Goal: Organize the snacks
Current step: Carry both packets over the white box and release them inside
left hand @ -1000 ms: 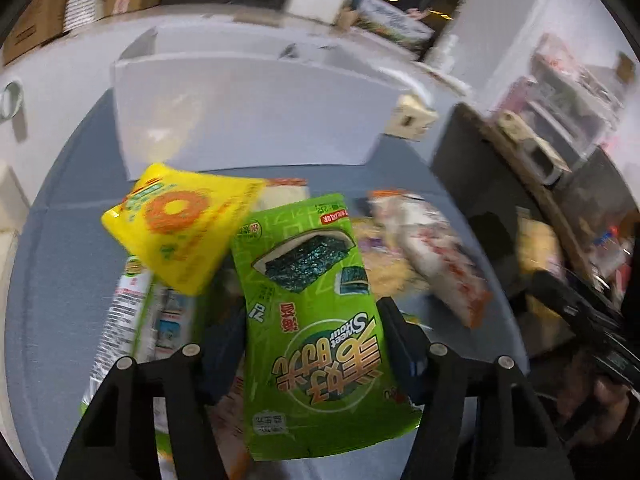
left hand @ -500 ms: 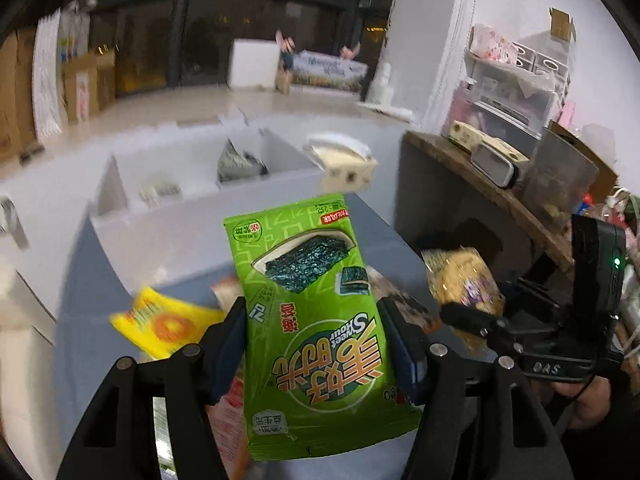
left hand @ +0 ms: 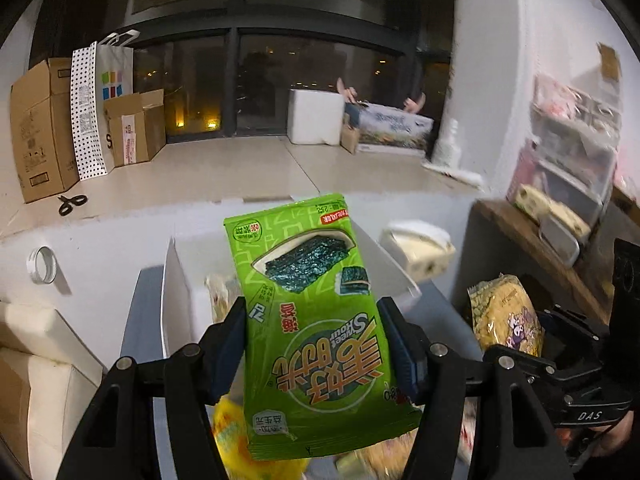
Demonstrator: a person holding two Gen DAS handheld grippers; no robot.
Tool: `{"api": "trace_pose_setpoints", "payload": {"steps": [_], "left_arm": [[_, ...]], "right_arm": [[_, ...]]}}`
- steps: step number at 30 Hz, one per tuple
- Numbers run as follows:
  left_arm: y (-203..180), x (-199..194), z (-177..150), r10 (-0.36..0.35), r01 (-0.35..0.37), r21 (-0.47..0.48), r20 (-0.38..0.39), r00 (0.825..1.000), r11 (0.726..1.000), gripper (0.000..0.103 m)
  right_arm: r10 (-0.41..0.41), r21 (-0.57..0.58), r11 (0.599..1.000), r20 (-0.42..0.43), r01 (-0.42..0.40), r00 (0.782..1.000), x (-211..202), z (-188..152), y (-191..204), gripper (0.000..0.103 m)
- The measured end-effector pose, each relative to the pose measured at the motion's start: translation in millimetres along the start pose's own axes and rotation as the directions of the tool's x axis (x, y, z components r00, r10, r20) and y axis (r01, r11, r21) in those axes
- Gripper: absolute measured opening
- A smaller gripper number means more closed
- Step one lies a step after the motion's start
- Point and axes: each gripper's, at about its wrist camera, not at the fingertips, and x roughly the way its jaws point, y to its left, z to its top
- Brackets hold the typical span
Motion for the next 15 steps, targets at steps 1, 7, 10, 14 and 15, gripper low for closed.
{"api": "trace_pose_setpoints", "payload": {"steps": [1,7,10,14,15], "left_arm": [[4.2,8.2,9.2,0.013,-0.013,-0.006,0.003,1.000,1.000,0.068],[23.5,64.8,52.1,0.049,-0.049,-0.012,-0.014,0.999,0.999,0.068],[30.1,85.2,63.6,0.045,-0.046,-0.020,-0.026,0.999,0.999,0.068],[35.0,103.6,72.3,0.062,-0.062,-0.004,-0.041,0.997,0.998,0.069],[36.0,106.0,72.3,0.062,-0.063,-0.003,-0.046,0.997,0.998,0.069]], "right_arm": [[0.004,0.002,1.000,0.000,-0.004,1.000,7.2,9.9,-2.2,0.076],[0.024,0.061,0.998,-0.047,-0.021,0.999,70.3,75.2,-22.2,0.076],[0.005,0.046,0.999,-0.066,-0.002,0.998,96.8,98.4,-25.2,0.076],[-0.009,0.038,0.999,-0.085,0.012,0.996,124.3,118.9,-30.8,0.076],[-0.018,0.037,0.999,-0.095,0.022,0.995,132.3,122.4,-32.1,0.076]]}}
